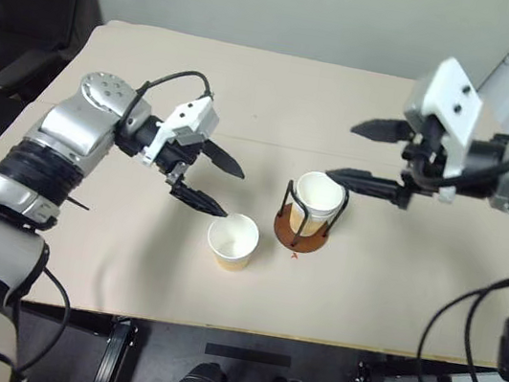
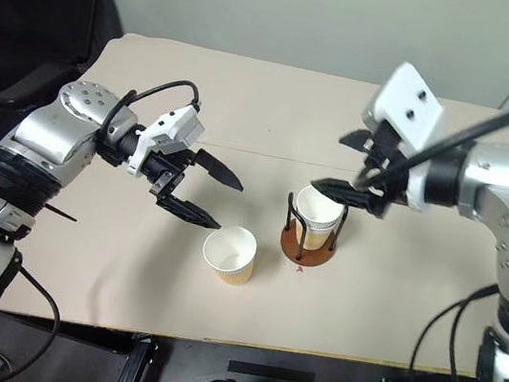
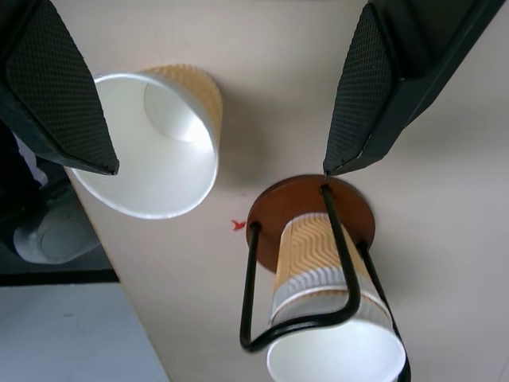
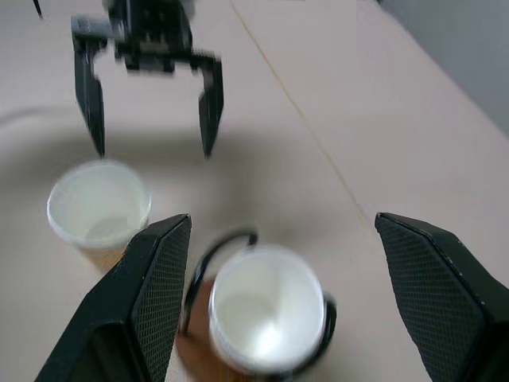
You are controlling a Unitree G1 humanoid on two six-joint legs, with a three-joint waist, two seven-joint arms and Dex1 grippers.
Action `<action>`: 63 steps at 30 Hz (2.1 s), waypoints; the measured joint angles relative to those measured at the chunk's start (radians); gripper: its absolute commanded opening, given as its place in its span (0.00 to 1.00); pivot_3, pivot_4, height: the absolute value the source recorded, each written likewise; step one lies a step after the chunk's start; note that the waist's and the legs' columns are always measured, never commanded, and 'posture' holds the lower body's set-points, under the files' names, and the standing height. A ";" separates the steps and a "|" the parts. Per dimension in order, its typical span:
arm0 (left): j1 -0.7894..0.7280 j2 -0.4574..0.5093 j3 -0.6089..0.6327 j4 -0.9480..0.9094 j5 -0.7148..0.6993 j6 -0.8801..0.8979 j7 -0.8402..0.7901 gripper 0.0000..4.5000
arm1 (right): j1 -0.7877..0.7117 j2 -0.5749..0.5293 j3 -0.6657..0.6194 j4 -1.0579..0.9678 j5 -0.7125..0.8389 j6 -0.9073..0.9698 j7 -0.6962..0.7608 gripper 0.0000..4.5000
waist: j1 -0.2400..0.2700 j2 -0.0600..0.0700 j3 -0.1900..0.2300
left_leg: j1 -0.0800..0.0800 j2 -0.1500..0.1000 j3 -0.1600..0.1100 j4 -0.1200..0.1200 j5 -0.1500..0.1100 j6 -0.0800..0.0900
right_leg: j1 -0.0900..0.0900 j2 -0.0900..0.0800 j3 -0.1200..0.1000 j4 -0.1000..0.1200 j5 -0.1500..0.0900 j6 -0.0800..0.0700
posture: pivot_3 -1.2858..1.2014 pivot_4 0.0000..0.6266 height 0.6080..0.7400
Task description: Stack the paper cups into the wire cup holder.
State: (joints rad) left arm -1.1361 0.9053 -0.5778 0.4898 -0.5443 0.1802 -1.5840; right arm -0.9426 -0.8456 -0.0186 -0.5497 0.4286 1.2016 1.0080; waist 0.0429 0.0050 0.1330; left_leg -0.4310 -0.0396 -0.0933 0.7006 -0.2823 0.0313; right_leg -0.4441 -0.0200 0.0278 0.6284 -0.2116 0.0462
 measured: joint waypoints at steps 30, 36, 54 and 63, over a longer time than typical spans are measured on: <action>-0.066 -0.128 -0.135 0.156 0.122 -0.137 0.000 0.99 | 0.348 -0.120 -0.234 -0.085 0.332 -0.340 0.043 0.83 | 0.004 0.000 0.000 | 0.001 0.000 0.001 0.002 0.000 0.000 | 0.001 0.000 0.000 0.004 0.001 0.001 | 0.52 0.24 1.00; -0.087 -0.162 -0.150 0.225 0.161 -0.181 0.000 0.99 | 0.402 -0.167 -0.233 -0.084 0.334 -0.401 0.075 0.83 | 0.011 0.000 0.000 | 0.001 0.000 0.001 0.002 0.000 0.000 | 0.001 0.000 0.000 0.004 0.001 0.001 | 0.52 0.24 1.00; -0.091 -0.174 -0.196 0.180 0.127 -0.127 -0.001 0.44 | 0.420 -0.216 -0.182 -0.063 0.294 -0.512 0.113 0.84 | 0.013 0.000 0.000 | 0.002 0.000 0.001 0.007 0.000 0.000 | 0.001 0.000 0.001 0.011 0.001 0.001 | 0.52 0.24 1.00; -0.090 -0.140 -0.232 0.136 0.079 -0.086 -0.001 0.01 | 0.408 -0.217 -0.155 -0.061 0.290 -0.517 0.103 0.84 | 0.012 0.000 0.000 | 0.003 0.000 0.001 0.010 0.000 0.000 | 0.001 0.000 0.001 0.015 0.001 0.001 | 0.52 0.24 1.00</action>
State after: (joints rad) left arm -1.2260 0.7657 -0.8098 0.6263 -0.4654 0.0943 -1.5850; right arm -0.5344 -1.0627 -0.1737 -0.6110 0.7190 0.6850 1.1114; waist 0.0551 0.0048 0.1328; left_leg -0.4283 -0.0395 -0.0921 0.7107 -0.2822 0.0312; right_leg -0.4429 -0.0200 0.0286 0.6430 -0.2110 0.0472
